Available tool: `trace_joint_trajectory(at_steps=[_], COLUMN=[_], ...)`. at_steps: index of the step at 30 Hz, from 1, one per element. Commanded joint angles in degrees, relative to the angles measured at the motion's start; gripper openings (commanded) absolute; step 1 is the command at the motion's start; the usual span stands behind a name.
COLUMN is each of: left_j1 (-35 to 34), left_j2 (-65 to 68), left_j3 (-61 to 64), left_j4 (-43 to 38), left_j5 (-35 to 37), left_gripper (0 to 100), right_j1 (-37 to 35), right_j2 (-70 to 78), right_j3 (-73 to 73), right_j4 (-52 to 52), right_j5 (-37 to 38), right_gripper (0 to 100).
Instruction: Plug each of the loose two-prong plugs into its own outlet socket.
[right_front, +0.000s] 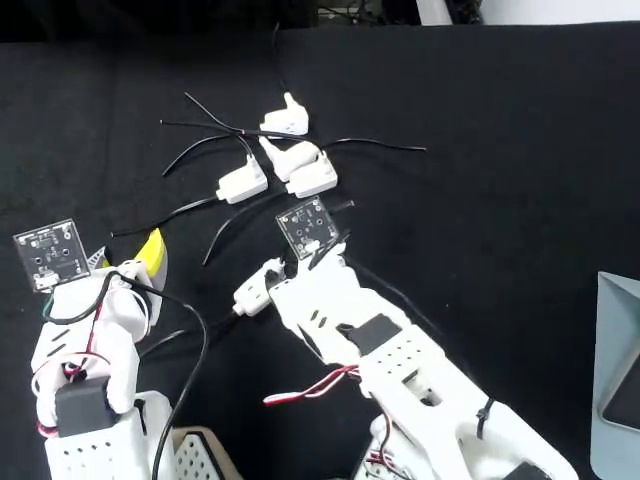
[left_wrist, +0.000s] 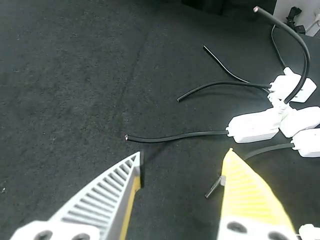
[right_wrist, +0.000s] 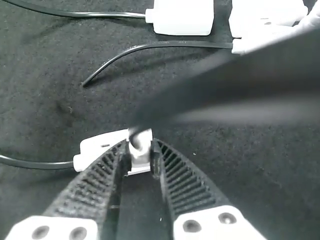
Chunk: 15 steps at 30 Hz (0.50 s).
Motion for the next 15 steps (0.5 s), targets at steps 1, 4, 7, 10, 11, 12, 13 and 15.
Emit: trace_joint_trajectory(at_steps=[1,4,7,10,11,12,13,15], left_j1=[-0.6,-0.6,-0.6,-0.6,-0.6,-0.6,-0.6,-0.6], left_j2=[-0.3,-0.3,-0.3,-0.3,-0.3,-0.3,-0.3,-0.3], left_j3=[-0.6,-0.6,-0.6,-0.6,-0.6,-0.6,-0.6,-0.6], left_j4=[-1.2,-1.2,-1.2,-1.2,-1.2,-1.2,-1.2,-1.2], left_j5=[0.4,0.4,0.4,0.4,0.4,0.4,0.4,0.4], left_gripper=[26,26,26,26,26,26,26,26], right_j1=[-0.7,-0.7,-0.7,-0.7,-0.7,-0.8,-0.8,-1.8], right_j2=[3.2,7.4,10.2,10.9,10.9,10.9,10.9,10.8], right_j3=[-2.6,-4.3,-5.4,-5.1,-5.1,-5.1,-5.4,-6.3], right_j4=[-0.6,-0.6,-0.6,-0.6,-0.4,0.4,1.8,5.1], right_j5=[0.5,0.5,0.5,0.5,0.6,1.1,2.4,4.4], right_gripper=[1.1,1.1,1.1,1.1,1.1,1.1,1.1,1.1])
